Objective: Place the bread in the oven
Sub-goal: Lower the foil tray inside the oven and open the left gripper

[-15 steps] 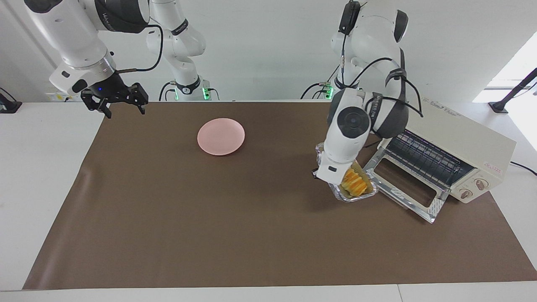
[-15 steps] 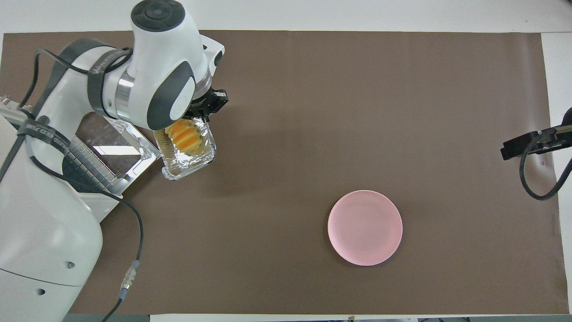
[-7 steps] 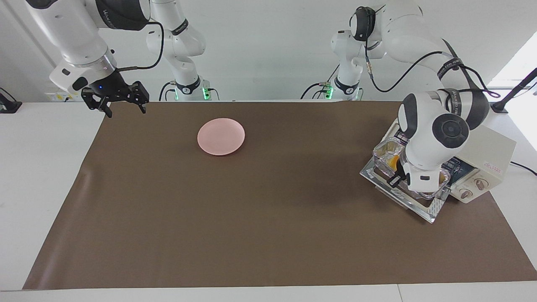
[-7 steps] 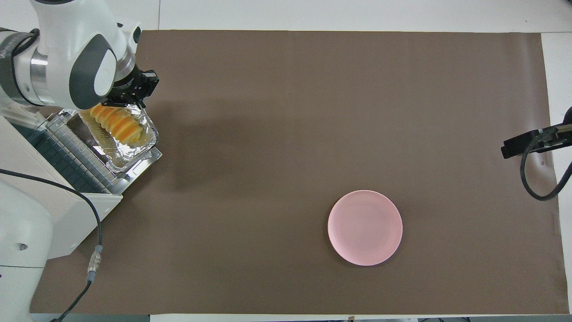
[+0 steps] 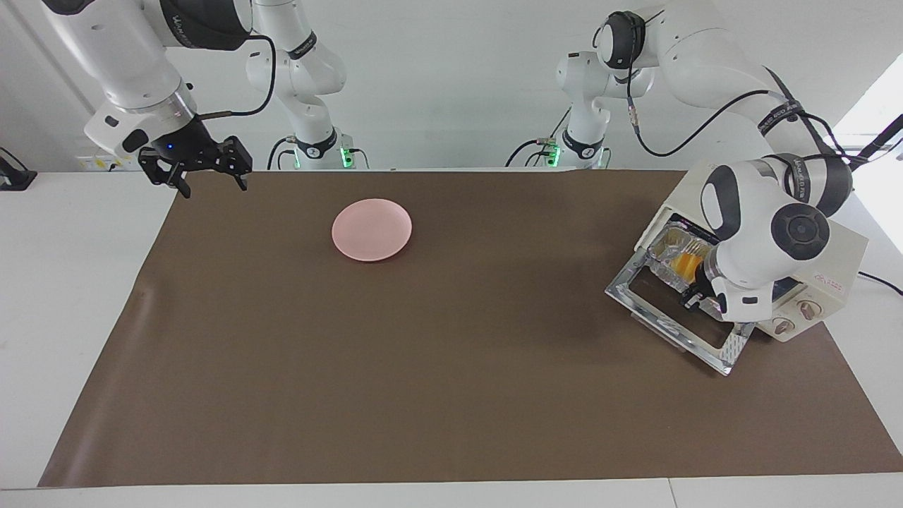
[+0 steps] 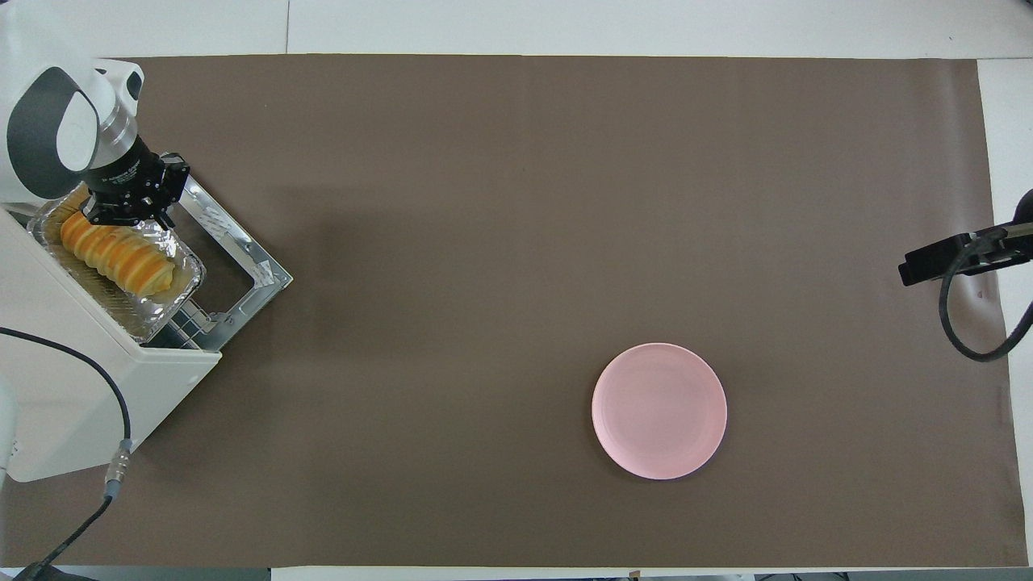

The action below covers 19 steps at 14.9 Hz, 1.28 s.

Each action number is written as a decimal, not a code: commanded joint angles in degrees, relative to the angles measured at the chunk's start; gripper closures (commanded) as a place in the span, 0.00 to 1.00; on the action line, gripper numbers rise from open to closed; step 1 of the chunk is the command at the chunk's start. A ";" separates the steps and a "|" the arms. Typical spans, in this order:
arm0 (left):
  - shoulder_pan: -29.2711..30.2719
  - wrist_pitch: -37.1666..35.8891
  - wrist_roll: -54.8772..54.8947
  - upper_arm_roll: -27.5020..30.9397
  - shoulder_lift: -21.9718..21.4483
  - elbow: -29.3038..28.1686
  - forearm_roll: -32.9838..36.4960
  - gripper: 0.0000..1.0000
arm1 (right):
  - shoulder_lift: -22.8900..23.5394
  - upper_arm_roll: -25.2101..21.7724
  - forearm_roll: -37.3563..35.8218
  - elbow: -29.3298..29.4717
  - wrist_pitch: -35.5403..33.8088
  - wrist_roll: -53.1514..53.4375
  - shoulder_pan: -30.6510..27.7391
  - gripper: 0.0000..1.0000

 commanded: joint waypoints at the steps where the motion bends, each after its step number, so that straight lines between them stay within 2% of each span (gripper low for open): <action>1: 0.08 0.47 0.08 0.82 -3.38 -4.66 -0.21 1.00 | -0.09 0.20 1.41 0.54 -0.77 -0.81 -0.80 0.00; 4: 0.26 1.35 0.00 1.70 -5.05 -8.53 0.05 1.00 | -0.09 0.20 1.24 0.53 -0.51 -0.55 -0.89 0.00; 7: 0.17 3.71 0.17 1.71 -6.89 -13.00 4.35 1.00 | -0.53 0.20 1.15 -0.25 -0.86 -0.63 -0.81 0.00; 9: 0.17 6.00 0.17 1.79 -7.77 -15.56 4.36 1.00 | -0.53 0.28 1.15 -0.26 -0.77 -0.63 -0.46 0.00; 15: 0.79 7.59 0.26 1.70 -8.31 -16.45 4.36 1.00 | -0.53 0.28 1.15 -0.26 -0.86 -0.63 -0.54 0.00; 16: 0.87 7.59 0.35 1.70 -8.31 -16.45 4.36 0.95 | -0.53 0.28 1.15 -0.26 -0.77 -0.63 -0.54 0.00; 17: 0.87 7.68 0.61 1.70 -8.31 -16.45 4.36 0.85 | -0.53 0.28 1.15 -0.26 -0.86 -0.63 -0.54 0.00; 18: 0.87 7.68 0.61 1.70 -8.31 -16.45 4.36 0.68 | -0.53 0.28 1.15 -0.26 -0.77 -0.63 -0.54 0.00; 19: 0.87 7.68 0.87 1.70 -8.31 -16.45 4.36 0.57 | -0.53 0.28 1.15 -0.26 -0.86 -0.63 -0.54 0.00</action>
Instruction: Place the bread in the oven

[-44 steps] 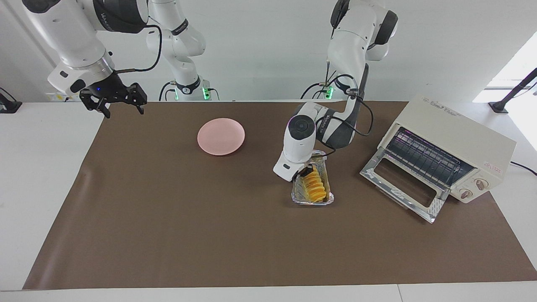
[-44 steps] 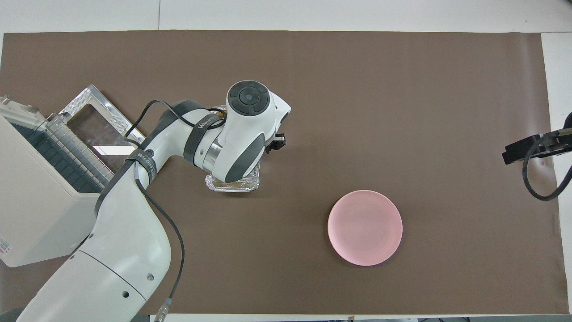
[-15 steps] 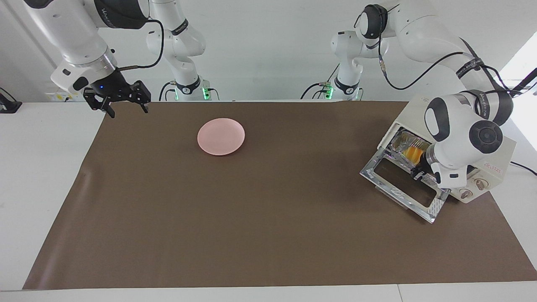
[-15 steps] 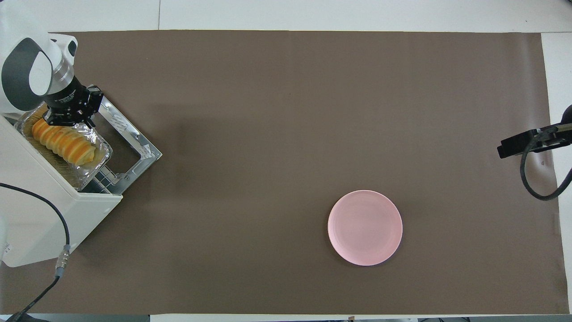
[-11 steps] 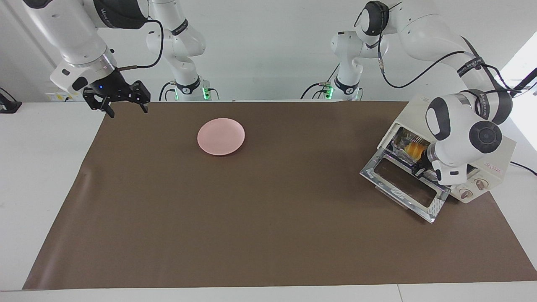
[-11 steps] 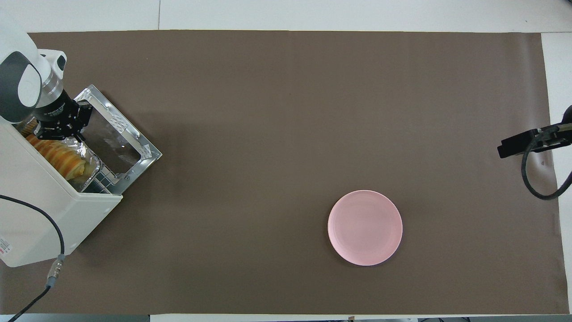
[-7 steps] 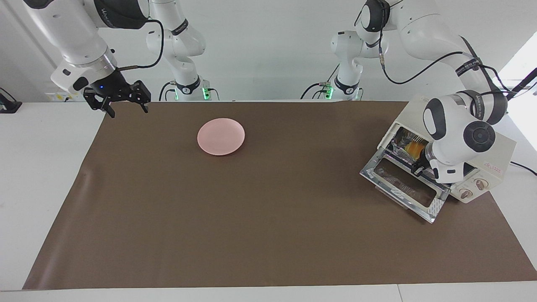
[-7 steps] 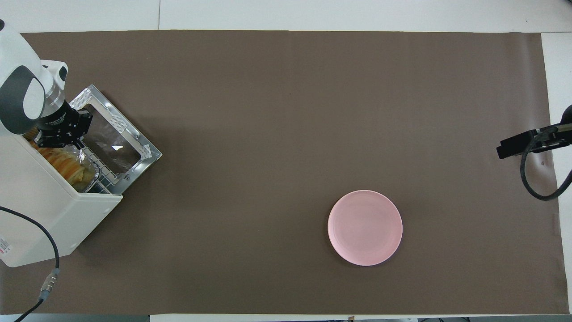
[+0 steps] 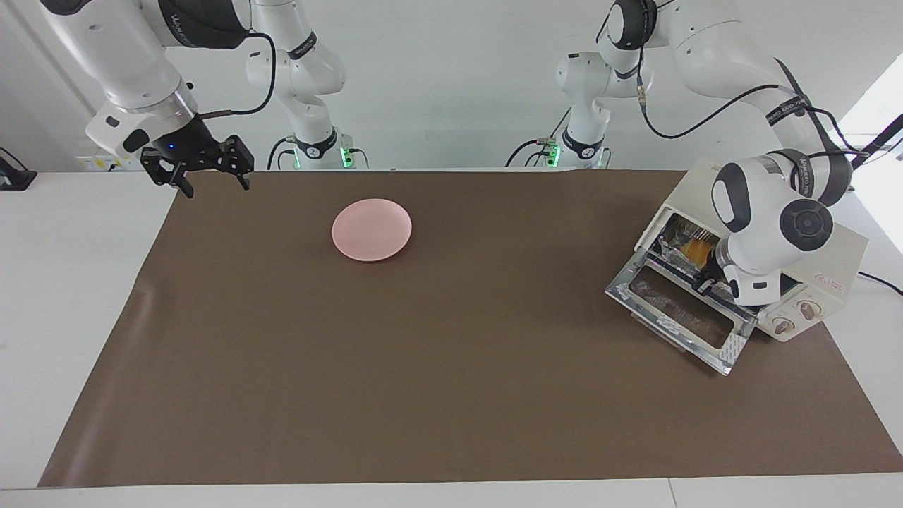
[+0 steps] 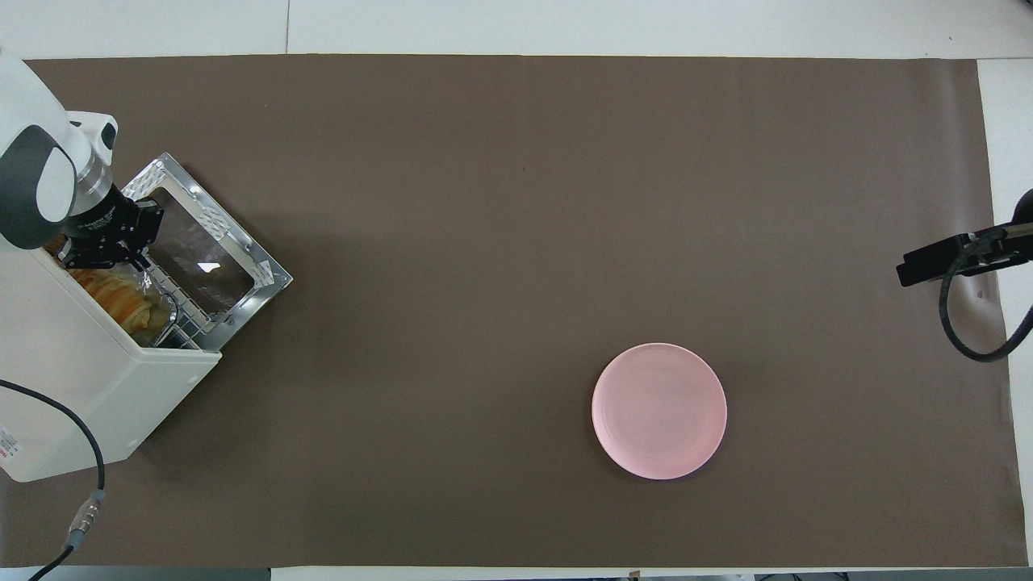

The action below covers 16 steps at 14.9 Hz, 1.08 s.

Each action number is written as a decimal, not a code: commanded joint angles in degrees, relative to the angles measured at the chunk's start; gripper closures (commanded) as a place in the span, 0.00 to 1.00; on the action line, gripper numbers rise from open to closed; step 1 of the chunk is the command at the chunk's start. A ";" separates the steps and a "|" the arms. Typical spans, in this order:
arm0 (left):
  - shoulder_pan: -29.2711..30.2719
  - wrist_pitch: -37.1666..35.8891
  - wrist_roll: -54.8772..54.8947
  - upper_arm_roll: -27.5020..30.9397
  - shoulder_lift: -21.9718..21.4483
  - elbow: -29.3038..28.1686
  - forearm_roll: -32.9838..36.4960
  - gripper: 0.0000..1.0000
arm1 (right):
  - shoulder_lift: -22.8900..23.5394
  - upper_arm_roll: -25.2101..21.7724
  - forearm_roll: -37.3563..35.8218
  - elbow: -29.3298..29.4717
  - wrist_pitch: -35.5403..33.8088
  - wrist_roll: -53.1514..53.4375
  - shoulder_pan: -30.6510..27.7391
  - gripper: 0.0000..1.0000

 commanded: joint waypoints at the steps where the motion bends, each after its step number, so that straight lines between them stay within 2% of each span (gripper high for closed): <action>1: 0.09 1.57 0.66 -0.01 -2.05 -2.63 1.30 0.37 | -0.53 0.25 0.80 -0.27 -0.58 -0.63 -0.50 0.00; 2: 0.09 1.49 0.75 -0.01 -2.05 -2.63 1.39 0.00 | -0.53 0.25 0.80 -0.27 -0.66 -0.63 -0.50 0.00; 5: -0.69 1.49 3.02 -0.01 -1.96 -1.85 1.56 0.00 | -0.53 0.25 0.80 -0.27 -0.67 -0.63 -0.50 0.00; 7: -1.31 1.66 5.13 -0.45 -1.61 1.48 3.67 0.00 | -0.53 0.25 0.80 -0.27 -0.66 -0.63 -0.50 0.00; 10: -2.89 0.62 9.96 -0.54 -2.13 5.26 3.24 0.00 | -0.53 0.25 0.80 -0.27 -0.58 -0.63 -0.50 0.00; 16: -4.13 -5.36 21.90 -0.62 -10.47 5.02 1.93 0.00 | -0.53 0.25 0.80 -0.27 -0.66 -0.63 -0.50 0.00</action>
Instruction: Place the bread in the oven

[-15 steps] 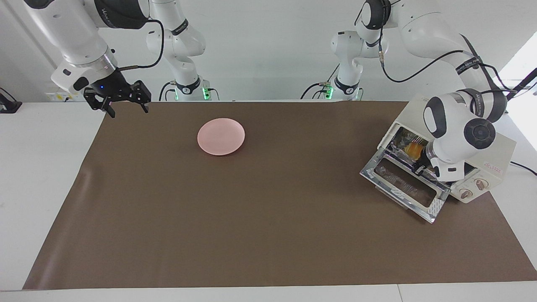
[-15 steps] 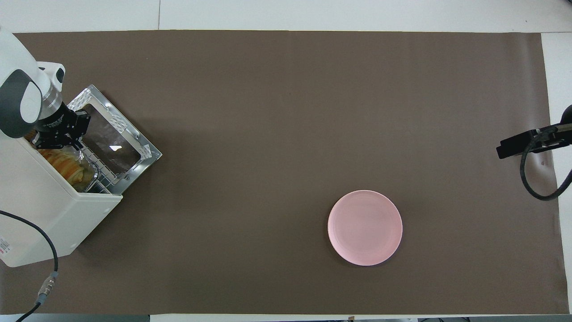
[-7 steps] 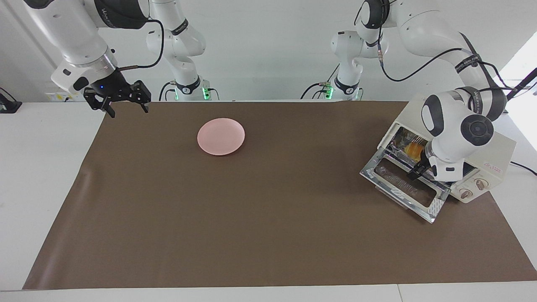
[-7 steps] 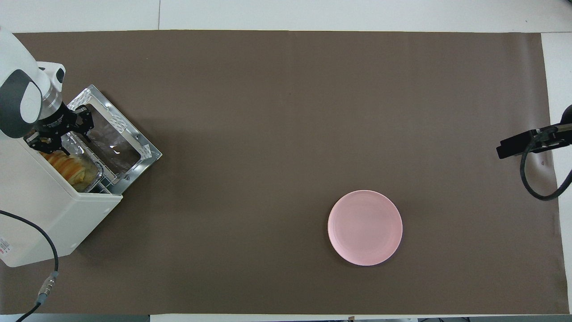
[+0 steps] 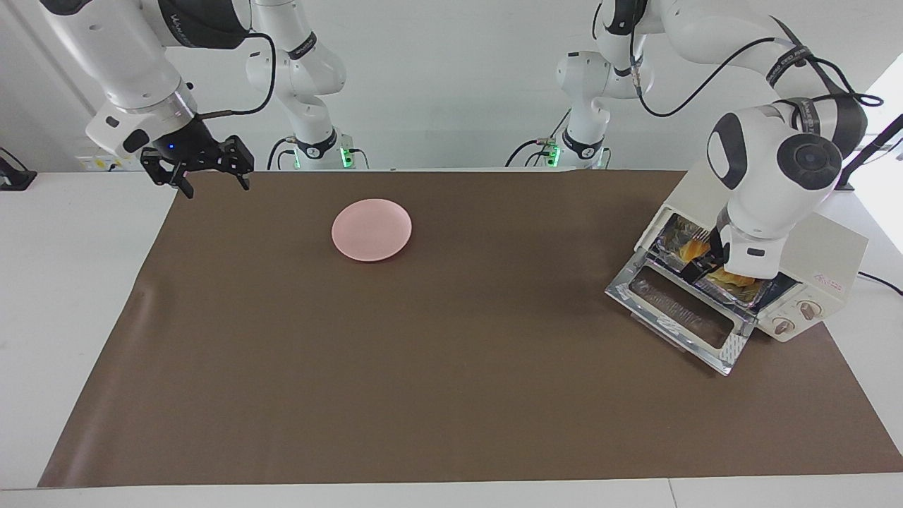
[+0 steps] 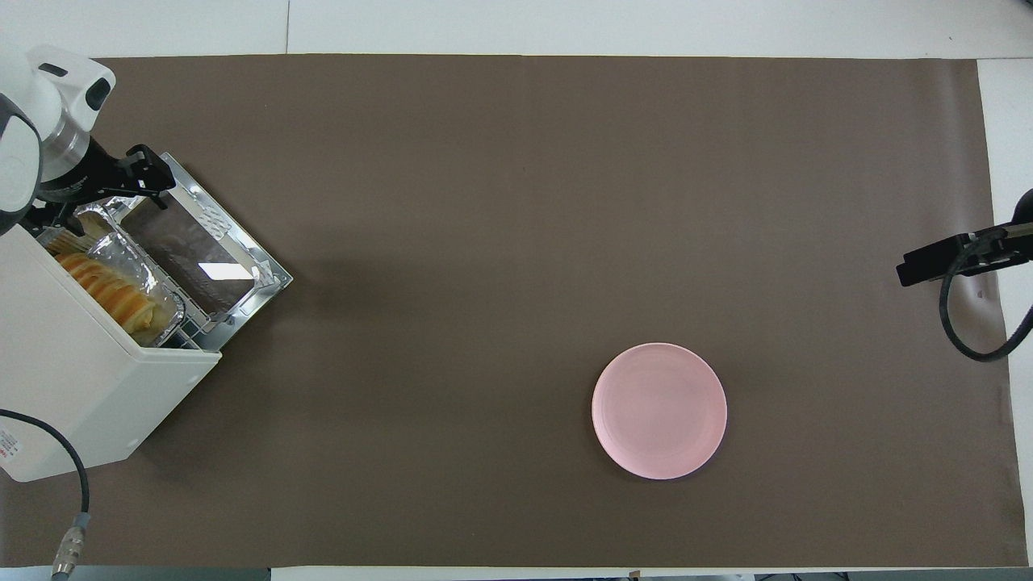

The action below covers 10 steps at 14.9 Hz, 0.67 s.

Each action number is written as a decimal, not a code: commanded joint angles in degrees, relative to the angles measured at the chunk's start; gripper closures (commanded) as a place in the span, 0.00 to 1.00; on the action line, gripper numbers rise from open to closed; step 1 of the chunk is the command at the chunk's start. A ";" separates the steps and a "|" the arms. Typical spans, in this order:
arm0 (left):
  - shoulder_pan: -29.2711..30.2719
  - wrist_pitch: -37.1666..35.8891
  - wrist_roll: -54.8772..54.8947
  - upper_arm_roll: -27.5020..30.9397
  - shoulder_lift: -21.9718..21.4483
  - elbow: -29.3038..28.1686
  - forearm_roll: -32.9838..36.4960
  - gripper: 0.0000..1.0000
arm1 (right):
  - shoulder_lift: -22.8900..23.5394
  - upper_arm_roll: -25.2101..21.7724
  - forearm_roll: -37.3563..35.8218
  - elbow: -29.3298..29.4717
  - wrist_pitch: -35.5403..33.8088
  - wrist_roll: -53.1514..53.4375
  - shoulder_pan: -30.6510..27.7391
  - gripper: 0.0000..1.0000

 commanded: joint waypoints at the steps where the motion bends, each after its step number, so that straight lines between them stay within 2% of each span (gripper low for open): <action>1: 0.33 -3.52 7.96 0.45 -4.51 -1.45 -0.72 0.00 | -0.53 0.25 0.80 -0.27 -0.58 -0.63 -0.50 0.00; 4: 1.30 -8.09 15.53 0.54 -7.41 -2.41 -4.56 0.00 | -0.53 0.25 0.80 -0.27 -0.66 -0.63 -0.50 0.00; 7: 1.30 -11.17 16.87 0.46 -11.09 -4.43 -8.28 0.00 | -0.53 0.25 0.80 -0.27 -0.57 -0.63 -0.50 0.00; 10: 0.34 -9.79 18.44 0.54 -14.71 -9.53 -8.37 0.00 | -0.53 0.25 0.80 -0.27 -0.66 -0.63 -0.50 0.00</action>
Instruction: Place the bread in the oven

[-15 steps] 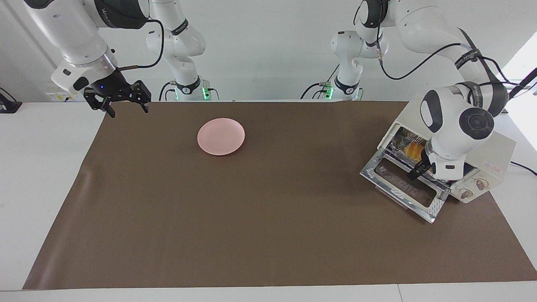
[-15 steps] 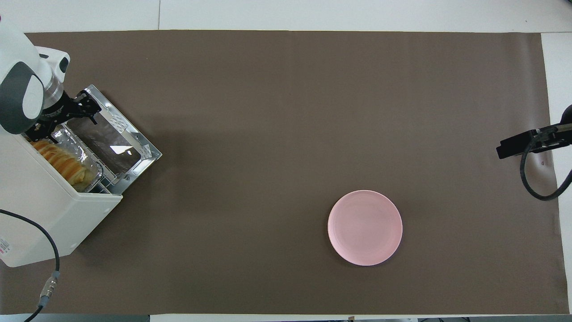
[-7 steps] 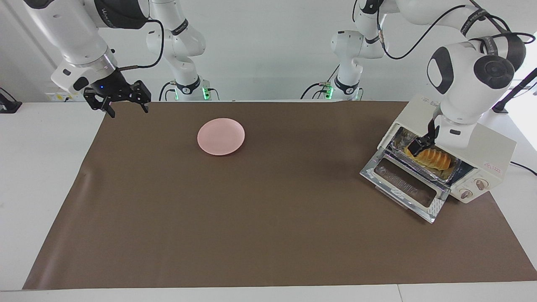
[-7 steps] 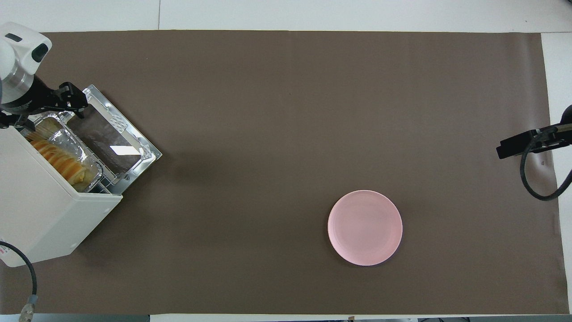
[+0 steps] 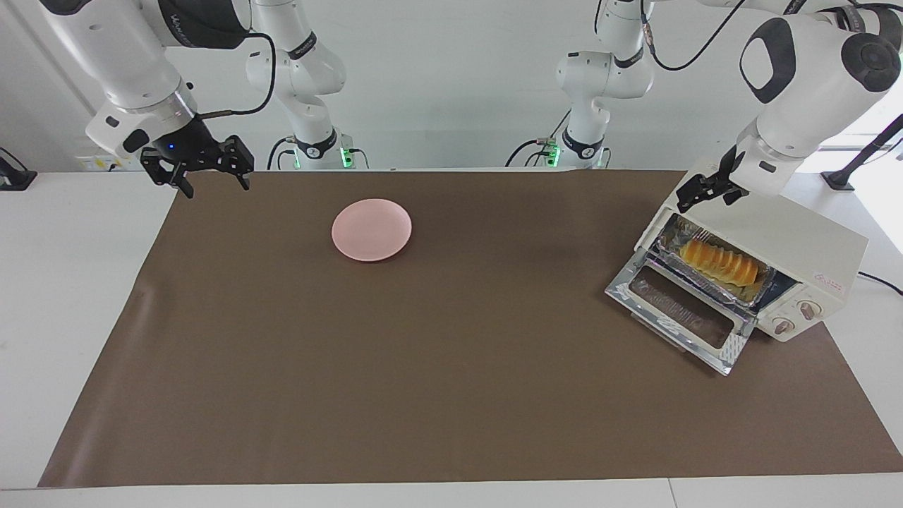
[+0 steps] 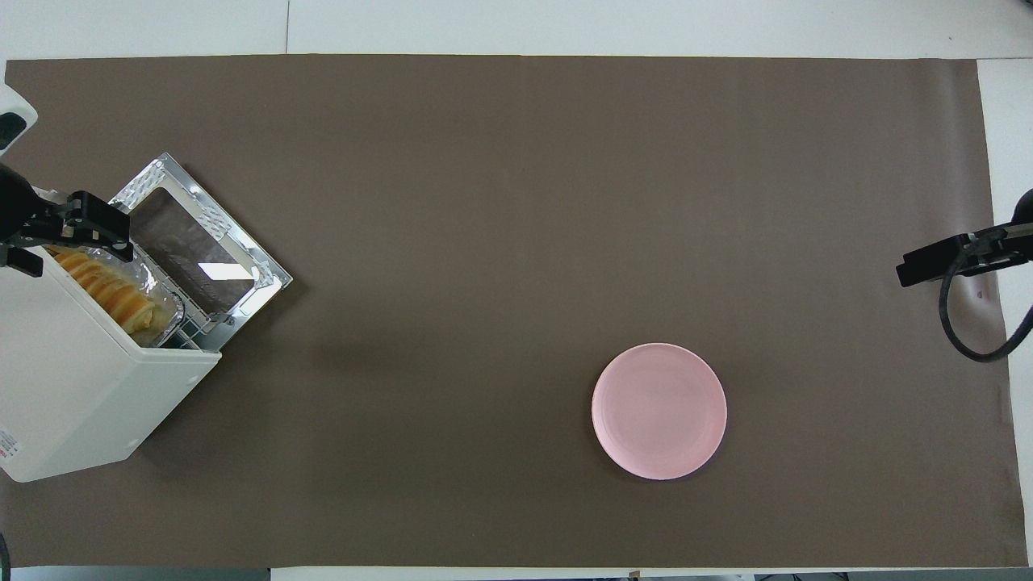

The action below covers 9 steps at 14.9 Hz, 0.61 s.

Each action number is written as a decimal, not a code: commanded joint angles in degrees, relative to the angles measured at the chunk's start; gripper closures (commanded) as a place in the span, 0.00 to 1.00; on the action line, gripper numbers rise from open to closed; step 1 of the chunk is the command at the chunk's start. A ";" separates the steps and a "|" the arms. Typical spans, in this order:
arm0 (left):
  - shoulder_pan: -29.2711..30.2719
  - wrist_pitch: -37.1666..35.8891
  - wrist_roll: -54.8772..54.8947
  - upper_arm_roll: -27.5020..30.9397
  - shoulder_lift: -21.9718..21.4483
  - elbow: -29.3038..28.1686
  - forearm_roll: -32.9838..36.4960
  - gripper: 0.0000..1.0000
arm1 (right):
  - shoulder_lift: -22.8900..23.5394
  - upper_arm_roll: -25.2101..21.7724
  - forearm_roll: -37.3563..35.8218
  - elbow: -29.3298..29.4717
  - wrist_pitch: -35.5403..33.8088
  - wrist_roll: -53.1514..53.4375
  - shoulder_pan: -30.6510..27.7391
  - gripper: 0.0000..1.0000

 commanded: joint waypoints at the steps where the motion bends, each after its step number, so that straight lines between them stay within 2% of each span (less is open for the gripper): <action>1: -0.63 2.46 1.59 0.22 -2.62 -3.99 -0.82 0.00 | -0.53 0.25 0.80 -0.27 -0.66 -0.63 -0.50 0.00; 5: 0.33 3.35 1.68 -0.48 -3.58 -5.30 -1.09 0.00 | -0.53 0.25 0.80 -0.27 -0.57 -0.63 -0.50 0.00; 7: 4.36 3.96 1.86 -3.71 -3.68 -5.31 -1.09 0.00 | -0.53 0.25 0.80 -0.27 -0.66 -0.63 -0.50 0.00; 9: 5.52 2.66 1.77 -6.28 -3.67 -5.31 -1.09 0.00 | -0.53 0.25 0.80 -0.27 -0.66 -0.63 -0.50 0.00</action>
